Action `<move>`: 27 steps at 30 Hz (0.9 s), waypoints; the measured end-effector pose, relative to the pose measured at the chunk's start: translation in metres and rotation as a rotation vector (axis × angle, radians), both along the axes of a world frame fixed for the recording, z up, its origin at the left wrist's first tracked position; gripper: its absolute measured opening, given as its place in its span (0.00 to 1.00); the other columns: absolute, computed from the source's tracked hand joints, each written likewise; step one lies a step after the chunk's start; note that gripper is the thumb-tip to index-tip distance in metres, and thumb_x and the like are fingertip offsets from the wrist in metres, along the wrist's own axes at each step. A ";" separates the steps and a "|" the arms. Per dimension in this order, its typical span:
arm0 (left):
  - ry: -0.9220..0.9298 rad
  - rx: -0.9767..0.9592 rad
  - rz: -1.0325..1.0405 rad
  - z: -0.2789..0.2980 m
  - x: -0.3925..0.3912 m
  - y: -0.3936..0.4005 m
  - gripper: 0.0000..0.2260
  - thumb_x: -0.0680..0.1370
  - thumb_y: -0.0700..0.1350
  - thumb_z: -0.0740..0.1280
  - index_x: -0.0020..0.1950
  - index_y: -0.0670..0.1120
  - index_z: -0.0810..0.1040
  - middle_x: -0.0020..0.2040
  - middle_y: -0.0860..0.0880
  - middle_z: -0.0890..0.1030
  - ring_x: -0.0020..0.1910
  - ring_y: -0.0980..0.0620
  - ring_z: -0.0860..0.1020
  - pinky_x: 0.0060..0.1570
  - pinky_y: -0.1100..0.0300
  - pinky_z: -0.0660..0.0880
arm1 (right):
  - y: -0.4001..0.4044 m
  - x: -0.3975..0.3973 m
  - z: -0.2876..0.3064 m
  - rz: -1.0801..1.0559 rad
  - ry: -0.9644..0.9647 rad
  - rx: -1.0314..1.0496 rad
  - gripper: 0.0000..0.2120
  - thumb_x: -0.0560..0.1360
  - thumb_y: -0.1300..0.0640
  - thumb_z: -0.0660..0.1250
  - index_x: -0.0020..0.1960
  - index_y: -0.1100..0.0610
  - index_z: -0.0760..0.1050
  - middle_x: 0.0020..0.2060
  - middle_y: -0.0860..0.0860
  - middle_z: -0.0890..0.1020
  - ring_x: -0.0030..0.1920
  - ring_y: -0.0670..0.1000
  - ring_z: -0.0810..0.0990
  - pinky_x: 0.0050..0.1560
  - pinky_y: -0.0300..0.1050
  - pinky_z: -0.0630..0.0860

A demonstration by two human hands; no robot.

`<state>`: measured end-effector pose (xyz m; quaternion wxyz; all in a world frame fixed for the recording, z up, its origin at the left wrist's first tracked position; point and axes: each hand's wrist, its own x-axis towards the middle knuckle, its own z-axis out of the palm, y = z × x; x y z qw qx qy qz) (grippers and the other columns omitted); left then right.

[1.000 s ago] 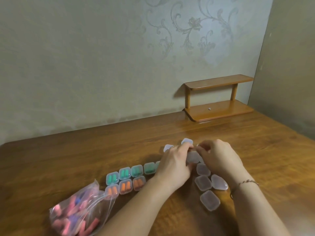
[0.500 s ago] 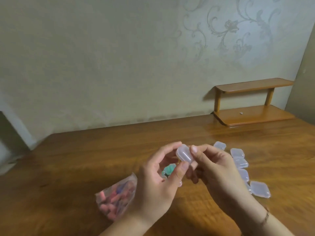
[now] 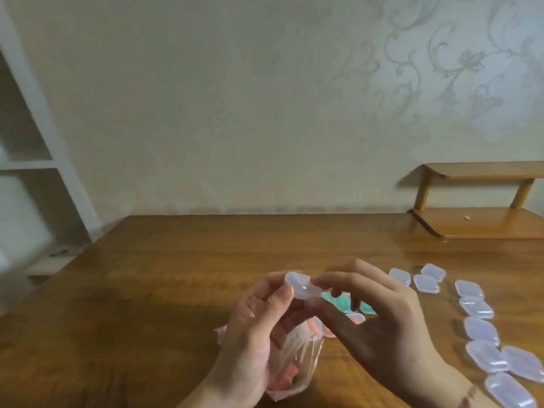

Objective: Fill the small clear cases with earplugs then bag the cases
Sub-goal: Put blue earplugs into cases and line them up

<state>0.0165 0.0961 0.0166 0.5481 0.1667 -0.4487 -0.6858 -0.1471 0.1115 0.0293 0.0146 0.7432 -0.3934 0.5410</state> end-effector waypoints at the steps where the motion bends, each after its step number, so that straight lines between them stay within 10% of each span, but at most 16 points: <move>1: 0.028 0.018 -0.008 0.000 0.002 -0.001 0.20 0.69 0.49 0.79 0.53 0.38 0.81 0.47 0.36 0.83 0.45 0.43 0.83 0.46 0.56 0.80 | -0.001 0.003 -0.002 -0.008 -0.002 -0.036 0.07 0.73 0.51 0.72 0.46 0.54 0.82 0.43 0.43 0.81 0.40 0.41 0.79 0.40 0.29 0.71; 18: -0.037 0.082 -0.045 -0.002 0.017 -0.011 0.20 0.64 0.41 0.82 0.53 0.40 0.82 0.52 0.37 0.83 0.49 0.41 0.83 0.47 0.55 0.80 | -0.007 0.019 -0.009 -0.132 0.004 -0.043 0.08 0.71 0.53 0.68 0.36 0.56 0.78 0.42 0.44 0.81 0.37 0.43 0.78 0.34 0.31 0.71; 27: -0.255 0.035 -0.233 0.008 0.045 -0.032 0.27 0.70 0.36 0.73 0.69 0.45 0.75 0.58 0.38 0.81 0.57 0.40 0.81 0.51 0.52 0.80 | -0.032 0.016 0.021 0.086 -0.093 0.408 0.05 0.74 0.48 0.69 0.47 0.47 0.81 0.43 0.40 0.84 0.41 0.45 0.84 0.37 0.48 0.82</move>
